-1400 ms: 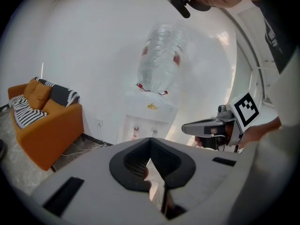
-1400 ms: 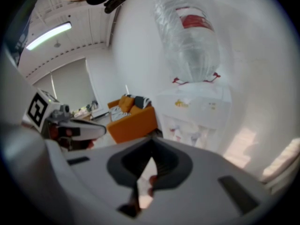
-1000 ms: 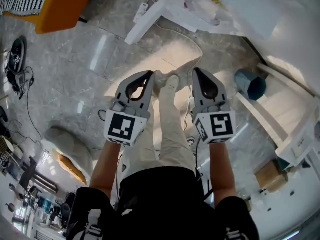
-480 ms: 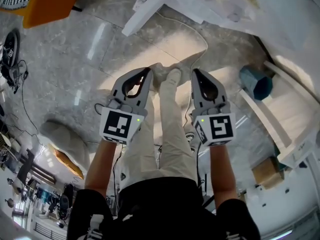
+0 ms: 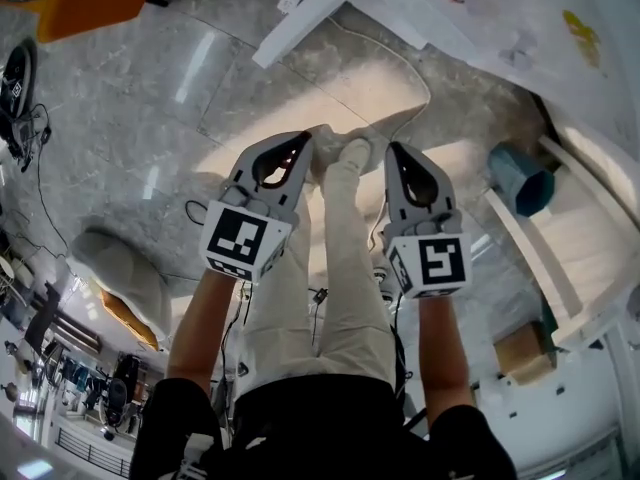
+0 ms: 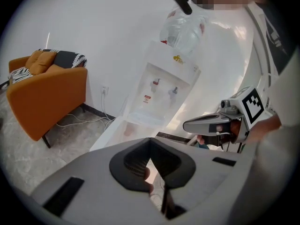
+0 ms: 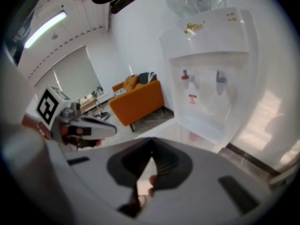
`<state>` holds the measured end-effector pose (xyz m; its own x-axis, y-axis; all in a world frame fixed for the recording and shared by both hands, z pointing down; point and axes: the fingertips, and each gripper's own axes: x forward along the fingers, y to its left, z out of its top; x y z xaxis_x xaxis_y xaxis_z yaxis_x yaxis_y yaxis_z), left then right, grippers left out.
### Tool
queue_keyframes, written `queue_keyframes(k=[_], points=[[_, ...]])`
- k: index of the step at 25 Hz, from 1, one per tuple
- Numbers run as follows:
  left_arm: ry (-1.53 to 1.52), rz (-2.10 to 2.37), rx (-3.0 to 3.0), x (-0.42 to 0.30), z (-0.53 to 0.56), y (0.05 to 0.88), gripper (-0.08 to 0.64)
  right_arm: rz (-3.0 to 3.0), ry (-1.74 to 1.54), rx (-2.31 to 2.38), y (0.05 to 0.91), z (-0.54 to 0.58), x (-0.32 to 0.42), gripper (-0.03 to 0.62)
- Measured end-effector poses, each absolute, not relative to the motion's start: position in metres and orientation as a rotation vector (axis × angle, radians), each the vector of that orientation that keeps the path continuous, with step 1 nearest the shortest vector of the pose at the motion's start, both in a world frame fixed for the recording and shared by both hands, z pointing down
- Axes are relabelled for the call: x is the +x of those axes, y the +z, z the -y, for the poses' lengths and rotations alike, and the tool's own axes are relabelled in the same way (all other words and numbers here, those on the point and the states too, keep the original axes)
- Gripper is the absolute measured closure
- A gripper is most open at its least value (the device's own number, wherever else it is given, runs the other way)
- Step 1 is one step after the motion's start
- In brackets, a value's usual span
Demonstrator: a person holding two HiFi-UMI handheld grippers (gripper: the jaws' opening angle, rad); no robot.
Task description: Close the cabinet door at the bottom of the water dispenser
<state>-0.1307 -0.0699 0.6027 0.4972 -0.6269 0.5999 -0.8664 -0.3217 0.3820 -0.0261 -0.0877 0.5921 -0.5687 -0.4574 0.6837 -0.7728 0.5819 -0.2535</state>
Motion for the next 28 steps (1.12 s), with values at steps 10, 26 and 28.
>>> queue_keyframes(k=[10, 26, 28], points=[[0.511, 1.183, 2.074, -0.137, 0.068, 0.65, 0.551, 2.228, 0.706, 0.928, 0.621, 0.089, -0.038, 0.558], [0.574, 1.218, 1.925, -0.185, 0.067, 0.721, 0.486, 2.167, 0.675, 0.846, 0.661, 0.068, -0.053, 0.558], [0.565, 1.256, 1.9, -0.195, 0.075, 0.726, 0.471, 2.166, 0.666, 0.837, 0.663, 0.067, -0.056, 0.558]])
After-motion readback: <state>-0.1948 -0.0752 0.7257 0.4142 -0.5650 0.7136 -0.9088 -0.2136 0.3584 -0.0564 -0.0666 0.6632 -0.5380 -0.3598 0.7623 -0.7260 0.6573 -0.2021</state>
